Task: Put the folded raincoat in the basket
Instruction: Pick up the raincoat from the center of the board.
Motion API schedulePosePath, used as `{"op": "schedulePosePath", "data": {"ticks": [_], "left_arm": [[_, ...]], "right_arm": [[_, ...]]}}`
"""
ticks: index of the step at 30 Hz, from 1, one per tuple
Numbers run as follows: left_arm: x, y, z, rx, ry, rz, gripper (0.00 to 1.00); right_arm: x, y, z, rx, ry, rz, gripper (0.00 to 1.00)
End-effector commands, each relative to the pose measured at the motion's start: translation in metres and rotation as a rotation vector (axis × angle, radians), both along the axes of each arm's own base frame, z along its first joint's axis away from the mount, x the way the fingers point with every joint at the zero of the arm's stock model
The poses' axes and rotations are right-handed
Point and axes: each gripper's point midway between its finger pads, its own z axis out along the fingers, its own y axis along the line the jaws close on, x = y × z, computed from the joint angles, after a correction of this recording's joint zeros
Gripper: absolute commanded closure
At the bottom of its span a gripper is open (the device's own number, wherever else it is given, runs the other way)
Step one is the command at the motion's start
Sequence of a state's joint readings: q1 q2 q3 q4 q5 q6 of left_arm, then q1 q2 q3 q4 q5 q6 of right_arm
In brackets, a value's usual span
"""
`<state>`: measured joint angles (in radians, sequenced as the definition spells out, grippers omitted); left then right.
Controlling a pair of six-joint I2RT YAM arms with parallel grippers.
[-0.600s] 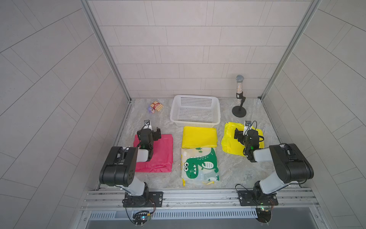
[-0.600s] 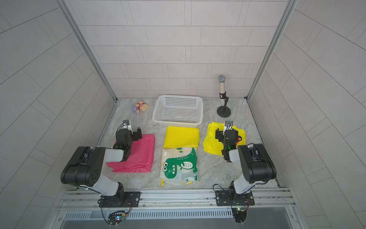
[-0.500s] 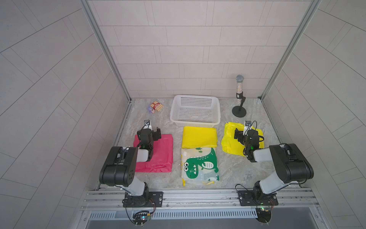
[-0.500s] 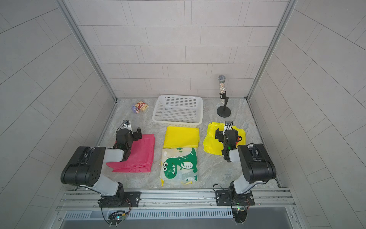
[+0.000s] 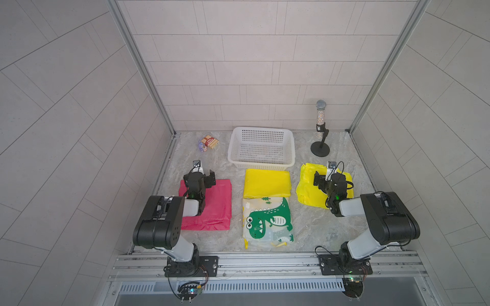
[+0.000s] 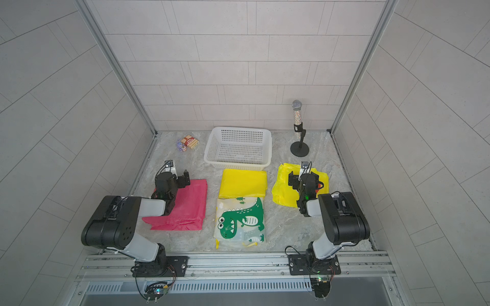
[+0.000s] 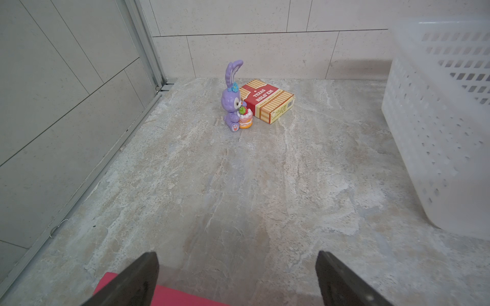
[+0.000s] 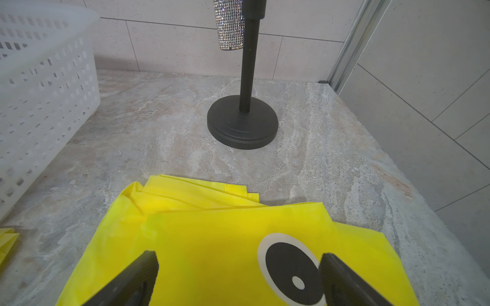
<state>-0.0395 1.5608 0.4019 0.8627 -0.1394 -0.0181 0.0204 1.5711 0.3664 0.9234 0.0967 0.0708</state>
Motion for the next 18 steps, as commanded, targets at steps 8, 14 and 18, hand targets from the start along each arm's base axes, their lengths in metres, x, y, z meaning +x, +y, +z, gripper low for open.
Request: {"op": "schedulePosePath", "data": {"ticks": [8,14,18], "left_arm": [[0.002,0.003,0.0,0.004,0.001,0.009,0.0],[-0.001,0.007,0.003,0.005,-0.013,0.036,0.0],[-0.004,0.015,0.007,0.001,-0.033,0.09,0.0]], "right_arm": [[0.003,-0.001,0.006,-0.004,-0.017,-0.003,0.0],[0.002,-0.002,0.007,-0.006,-0.019,-0.005,0.0],[0.001,-0.006,0.008,-0.009,-0.027,-0.031,0.0]]}}
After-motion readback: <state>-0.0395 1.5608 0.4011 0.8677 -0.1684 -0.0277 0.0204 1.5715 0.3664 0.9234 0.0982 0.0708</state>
